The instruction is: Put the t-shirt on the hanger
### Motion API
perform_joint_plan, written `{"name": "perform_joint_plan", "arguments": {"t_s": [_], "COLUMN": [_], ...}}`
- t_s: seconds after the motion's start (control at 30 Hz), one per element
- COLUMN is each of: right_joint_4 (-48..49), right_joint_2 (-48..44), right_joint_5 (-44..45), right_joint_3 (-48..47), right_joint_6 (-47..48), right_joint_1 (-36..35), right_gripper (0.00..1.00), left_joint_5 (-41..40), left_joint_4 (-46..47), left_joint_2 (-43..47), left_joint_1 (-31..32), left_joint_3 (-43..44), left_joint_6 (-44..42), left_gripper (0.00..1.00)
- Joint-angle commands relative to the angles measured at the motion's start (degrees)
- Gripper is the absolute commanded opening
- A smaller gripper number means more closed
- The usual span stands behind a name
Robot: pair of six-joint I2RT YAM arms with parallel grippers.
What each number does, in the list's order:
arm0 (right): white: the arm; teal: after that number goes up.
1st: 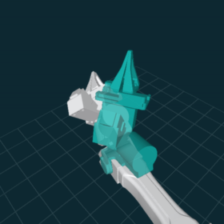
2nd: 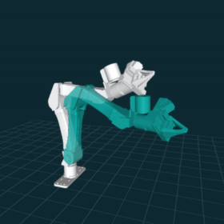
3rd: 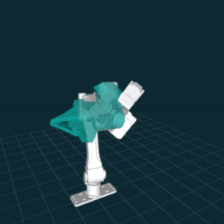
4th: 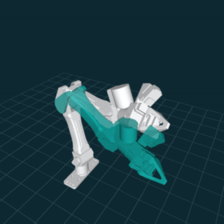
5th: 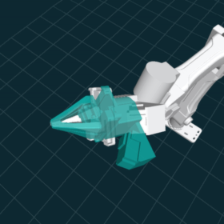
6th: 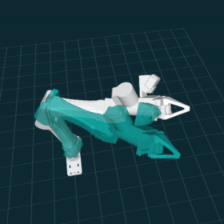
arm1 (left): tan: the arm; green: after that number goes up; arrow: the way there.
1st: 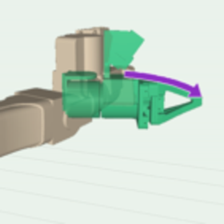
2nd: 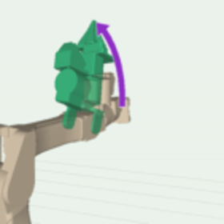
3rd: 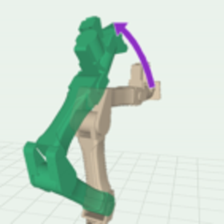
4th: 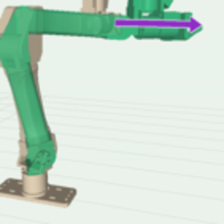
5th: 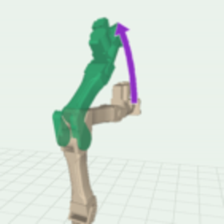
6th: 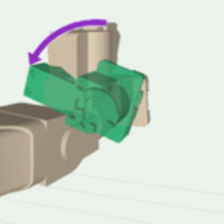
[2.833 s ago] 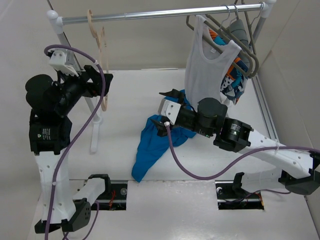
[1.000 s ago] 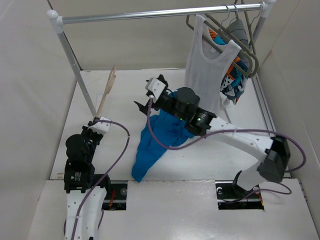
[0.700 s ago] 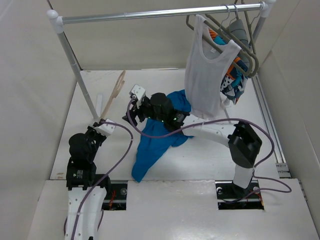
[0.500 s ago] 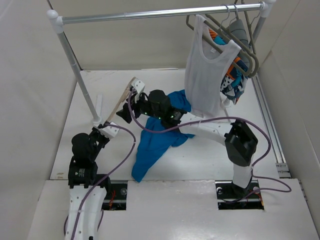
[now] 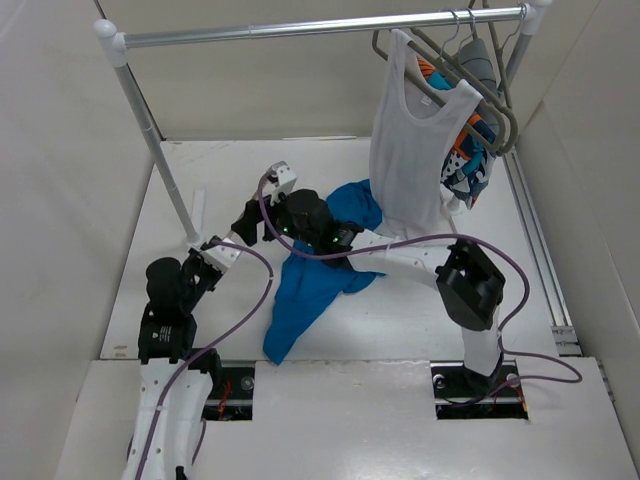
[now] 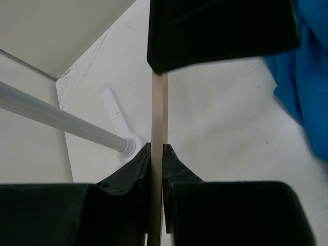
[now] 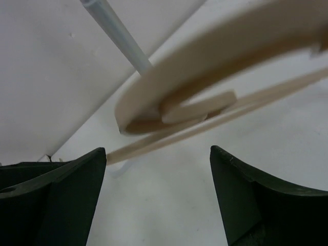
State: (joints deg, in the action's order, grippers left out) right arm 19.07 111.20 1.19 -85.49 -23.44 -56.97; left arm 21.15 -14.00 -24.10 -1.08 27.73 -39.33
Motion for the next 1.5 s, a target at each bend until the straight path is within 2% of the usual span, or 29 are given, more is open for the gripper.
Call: {"name": "perform_joint_plan", "arguments": {"t_s": [0.0, 0.17, 0.5, 0.57, 0.63, 0.7, 0.73, 0.9, 1.13, 1.17, 1.4, 1.43, 1.47], "right_joint_4": [-8.2, -10.2, -8.9, -9.5, -10.2, -10.2, -10.2, -10.2, -10.2, -9.7, -9.7, -9.7, -9.7], "right_joint_2": [-3.2, 0.8, 5.8, 6.3, 6.8, 7.4, 8.0, 10.1, 11.1, 11.7, 11.7, 12.5, 12.5], "right_joint_5": [5.2, 3.3, 5.5, 5.5, 5.5, 6.1, 6.1, 2.4, -0.5, -1.0, -3.9, -4.7, -5.3], "right_joint_3": [-4.4, -7.8, -10.7, -10.7, -10.7, -10.7, -10.7, -11.3, -11.9, -11.9, -10.1, -10.1, -10.7], "right_joint_6": [-2.8, -9.8, -14.0, -15.2, -15.2, -15.2, -15.2, -17.3, -17.3, -17.3, -17.3, -17.3, -16.7], "right_joint_1": [-2.3, -3.4, -3.9, -3.9, -3.9, -3.9, -3.9, -3.9, -3.9, -3.9, -3.4, -2.9, -2.9], "right_gripper": [0.87, 0.87, 0.87, 0.84, 0.78, 0.66, 0.63, 0.56, 0.12, 0.00, 0.00, 0.09, 0.23], "left_joint_5": [1.9, 2.6, 3.3, 3.9, 3.9, 4.5, 5.1, 6.5, 7.9, 7.9, 9.6, 10.1, 10.1], "left_joint_4": [5.8, 4.2, 2.6, 2.6, 2.1, 1.5, 1.0, 1.6, -1.0, -1.0, -2.2, -3.0, -3.6], "left_joint_2": [0.7, 3.3, 6.4, 7.0, 7.7, 8.2, 8.2, 11.0, 11.5, 12.1, 14.8, 15.3, 15.3], "left_joint_1": [0.2, 0.2, 0.2, 0.2, 0.2, 0.2, 0.2, 0.2, 0.2, 0.2, 0.2, 0.2, 0.2], "left_joint_3": [0.4, -0.1, -1.3, -1.8, -2.4, -2.4, -2.4, -2.9, -2.9, -2.9, -3.5, -3.5, -3.5], "left_joint_6": [1.0, -0.2, -2.7, -2.2, -2.2, -2.2, -2.2, -2.2, -6.0, -6.5, -9.8, -10.8, -12.9], "left_gripper": [0.00, 0.00, 0.00, 0.00, 0.00, 0.00, 0.00, 0.00, 0.00, 0.00, 0.00, 0.00, 0.00]}}
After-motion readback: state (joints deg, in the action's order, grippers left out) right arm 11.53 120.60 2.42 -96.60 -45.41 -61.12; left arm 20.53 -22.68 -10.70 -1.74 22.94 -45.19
